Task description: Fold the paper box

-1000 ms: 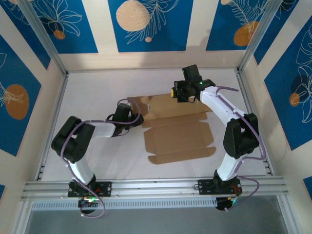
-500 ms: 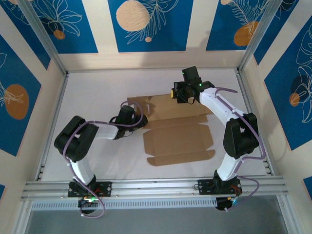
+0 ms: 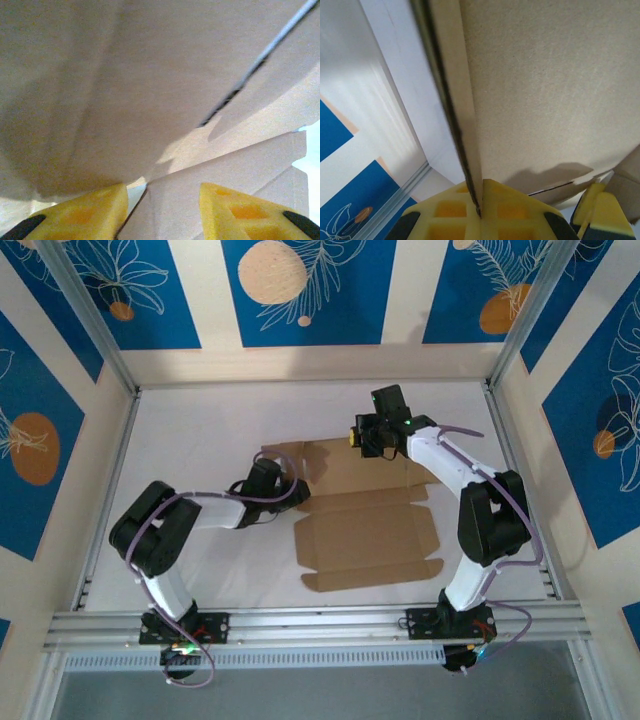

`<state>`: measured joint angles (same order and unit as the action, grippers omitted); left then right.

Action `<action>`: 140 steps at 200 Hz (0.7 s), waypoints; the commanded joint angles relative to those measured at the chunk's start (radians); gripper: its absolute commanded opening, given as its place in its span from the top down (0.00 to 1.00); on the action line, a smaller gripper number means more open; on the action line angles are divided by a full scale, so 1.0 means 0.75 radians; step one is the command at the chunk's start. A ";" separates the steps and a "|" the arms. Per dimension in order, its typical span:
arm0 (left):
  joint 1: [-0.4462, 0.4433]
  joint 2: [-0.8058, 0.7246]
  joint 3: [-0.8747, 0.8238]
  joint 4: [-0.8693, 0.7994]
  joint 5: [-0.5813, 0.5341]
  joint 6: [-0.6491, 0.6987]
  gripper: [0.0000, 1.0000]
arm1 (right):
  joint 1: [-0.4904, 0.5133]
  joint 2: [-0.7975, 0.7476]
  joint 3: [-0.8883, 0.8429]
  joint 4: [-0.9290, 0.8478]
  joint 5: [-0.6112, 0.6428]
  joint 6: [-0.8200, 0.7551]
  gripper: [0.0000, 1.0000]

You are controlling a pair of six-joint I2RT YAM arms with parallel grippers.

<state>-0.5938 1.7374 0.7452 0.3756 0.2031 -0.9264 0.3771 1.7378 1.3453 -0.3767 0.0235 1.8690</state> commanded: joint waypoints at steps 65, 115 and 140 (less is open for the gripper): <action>-0.021 -0.078 0.087 -0.076 -0.023 0.019 0.58 | 0.023 -0.062 -0.056 0.159 -0.002 0.020 1.00; -0.040 0.022 0.067 0.106 0.031 -0.125 0.58 | 0.030 -0.063 -0.103 0.249 0.008 0.045 1.00; -0.041 0.002 0.108 0.041 -0.001 -0.068 0.57 | 0.026 -0.052 -0.114 0.313 0.008 0.052 1.00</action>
<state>-0.6109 1.7386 0.7948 0.4080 0.2028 -0.9863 0.3927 1.7363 1.2739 -0.2153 0.0235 1.8755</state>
